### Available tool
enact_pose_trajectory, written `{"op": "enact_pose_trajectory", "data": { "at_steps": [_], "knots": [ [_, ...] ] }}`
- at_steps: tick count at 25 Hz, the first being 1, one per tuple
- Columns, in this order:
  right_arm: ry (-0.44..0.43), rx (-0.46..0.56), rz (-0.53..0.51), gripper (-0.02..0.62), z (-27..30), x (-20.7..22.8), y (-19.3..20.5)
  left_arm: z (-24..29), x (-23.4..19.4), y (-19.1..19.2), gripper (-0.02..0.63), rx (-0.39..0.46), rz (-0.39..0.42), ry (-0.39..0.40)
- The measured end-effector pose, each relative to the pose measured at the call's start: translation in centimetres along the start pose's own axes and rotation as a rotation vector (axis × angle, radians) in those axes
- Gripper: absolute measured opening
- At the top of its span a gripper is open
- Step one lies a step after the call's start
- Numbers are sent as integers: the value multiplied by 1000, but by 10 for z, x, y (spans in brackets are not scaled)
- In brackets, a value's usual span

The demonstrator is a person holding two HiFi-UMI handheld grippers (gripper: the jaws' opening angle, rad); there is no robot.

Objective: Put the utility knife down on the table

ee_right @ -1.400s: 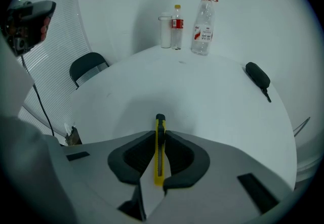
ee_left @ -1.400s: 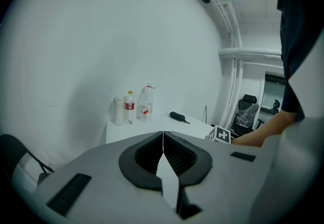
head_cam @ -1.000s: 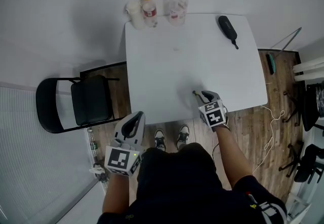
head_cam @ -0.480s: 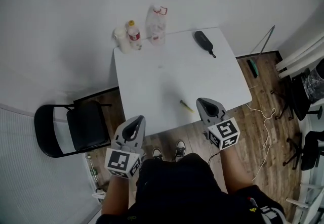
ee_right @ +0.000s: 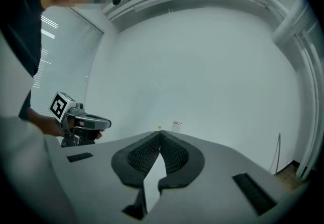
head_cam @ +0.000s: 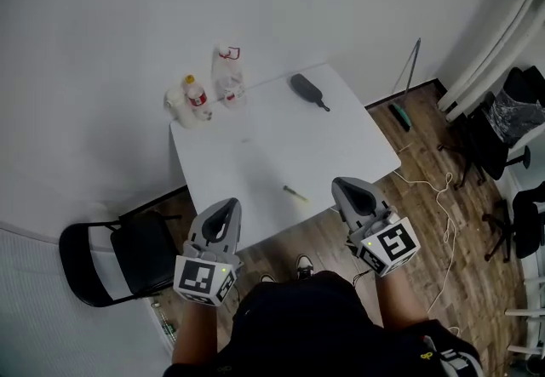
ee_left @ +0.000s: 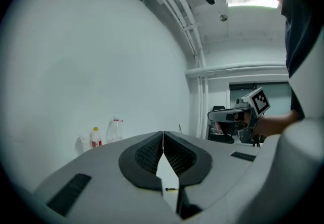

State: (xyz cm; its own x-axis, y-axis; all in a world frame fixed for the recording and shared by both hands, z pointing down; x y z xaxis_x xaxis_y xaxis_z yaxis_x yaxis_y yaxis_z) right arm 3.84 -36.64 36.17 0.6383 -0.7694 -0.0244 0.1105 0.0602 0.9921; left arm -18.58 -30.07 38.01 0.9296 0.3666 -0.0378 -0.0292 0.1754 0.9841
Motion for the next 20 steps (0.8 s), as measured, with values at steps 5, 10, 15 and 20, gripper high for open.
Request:
{"op": "enact_pose_trajectory", "data": {
  "at_steps": [5,10,15,20],
  "knots": [
    [23,13,0,23,-11,5,-3,3,7,-6,23,4,24,24],
    [10,-5,-6,23,-12,3,1,6,13,-4,23,-3,35,32],
    [-10,-21,-19,23,-13,4,1,7,21,-4,23,-10,44,41],
    [-34,-31,-22,23,-13,4,5,10,29,-4,23,-17,45,50]
  ]
}}
Point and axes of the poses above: the fingertips, and each gripper's own axes: z forward along the fingers, x to its right, y out of its underside, the point moved 4 cm from there along -z, backward along the fingers, and after that the axes turned 3 degrees about -x, right-handed, at the moved point
